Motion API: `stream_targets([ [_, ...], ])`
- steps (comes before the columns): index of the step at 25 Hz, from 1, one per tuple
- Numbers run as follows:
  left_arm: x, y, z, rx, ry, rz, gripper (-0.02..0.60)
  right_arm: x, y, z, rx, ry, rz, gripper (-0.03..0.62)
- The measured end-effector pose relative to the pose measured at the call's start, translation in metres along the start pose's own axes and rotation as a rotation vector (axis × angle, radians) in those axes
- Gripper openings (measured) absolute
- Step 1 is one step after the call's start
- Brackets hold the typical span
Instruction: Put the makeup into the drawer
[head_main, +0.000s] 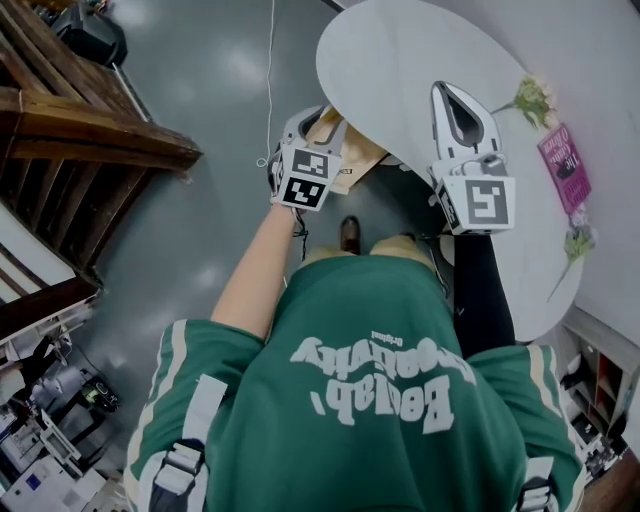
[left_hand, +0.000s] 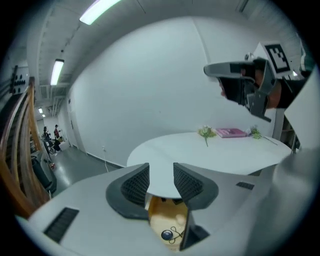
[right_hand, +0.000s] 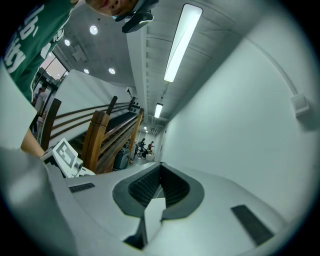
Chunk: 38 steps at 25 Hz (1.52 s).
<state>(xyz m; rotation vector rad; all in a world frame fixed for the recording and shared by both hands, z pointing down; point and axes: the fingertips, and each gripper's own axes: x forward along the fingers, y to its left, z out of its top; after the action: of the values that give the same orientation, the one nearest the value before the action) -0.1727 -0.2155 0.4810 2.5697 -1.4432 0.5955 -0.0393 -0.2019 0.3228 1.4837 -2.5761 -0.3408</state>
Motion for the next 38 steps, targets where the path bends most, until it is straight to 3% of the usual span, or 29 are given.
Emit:
stream_targets([
  [8,-0.058,0.028,0.117,0.057,-0.29,0.125,0.169,0.006,0.005,0.007,-0.001,-0.022,0.018,0.009],
  [11,-0.073,0.033,0.141,0.07,-0.352,0.146,0.169,0.009,0.005,0.01,-0.002,-0.033,0.024,0.009],
  [19,-0.082,0.037,0.151,0.076,-0.382,0.17,0.16,0.013,0.008,0.014,-0.006,-0.035,0.039,0.009],
  [22,-0.09,0.046,0.153,0.058,-0.405,0.225,0.015,0.014,0.01,0.014,-0.011,-0.028,0.043,0.009],
  [26,-0.089,0.053,0.147,0.027,-0.389,0.251,0.015,0.011,0.009,0.01,-0.013,-0.003,0.037,0.008],
  [38,-0.088,0.047,0.145,0.036,-0.38,0.241,0.015,0.011,0.015,0.009,-0.027,-0.004,0.081,0.008],
])
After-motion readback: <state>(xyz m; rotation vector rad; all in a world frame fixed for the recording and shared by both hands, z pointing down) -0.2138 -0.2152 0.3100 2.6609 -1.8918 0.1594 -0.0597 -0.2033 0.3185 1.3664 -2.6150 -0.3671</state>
